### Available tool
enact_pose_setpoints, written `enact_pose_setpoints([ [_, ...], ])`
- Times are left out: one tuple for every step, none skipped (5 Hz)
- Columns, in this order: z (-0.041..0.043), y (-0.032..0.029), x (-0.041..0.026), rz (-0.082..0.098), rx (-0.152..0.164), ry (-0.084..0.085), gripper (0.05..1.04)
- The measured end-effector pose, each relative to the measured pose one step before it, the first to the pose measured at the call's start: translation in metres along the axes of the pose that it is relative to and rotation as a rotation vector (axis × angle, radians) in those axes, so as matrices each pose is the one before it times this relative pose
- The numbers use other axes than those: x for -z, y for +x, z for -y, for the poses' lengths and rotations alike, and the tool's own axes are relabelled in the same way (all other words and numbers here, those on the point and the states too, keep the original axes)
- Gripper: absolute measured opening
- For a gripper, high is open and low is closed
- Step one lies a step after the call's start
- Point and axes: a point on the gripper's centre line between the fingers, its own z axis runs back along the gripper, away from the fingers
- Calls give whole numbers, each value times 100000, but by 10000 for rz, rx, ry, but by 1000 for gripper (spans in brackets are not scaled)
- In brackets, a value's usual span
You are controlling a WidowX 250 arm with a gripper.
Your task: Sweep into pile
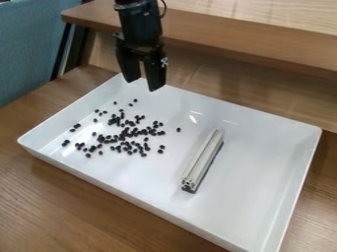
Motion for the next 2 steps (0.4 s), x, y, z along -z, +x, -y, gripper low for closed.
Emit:
enact_pose_setpoints([
  [-15,-282,1417,-314,-86,-187,999],
  [2545,88,2066,-183,241,-463,999],
])
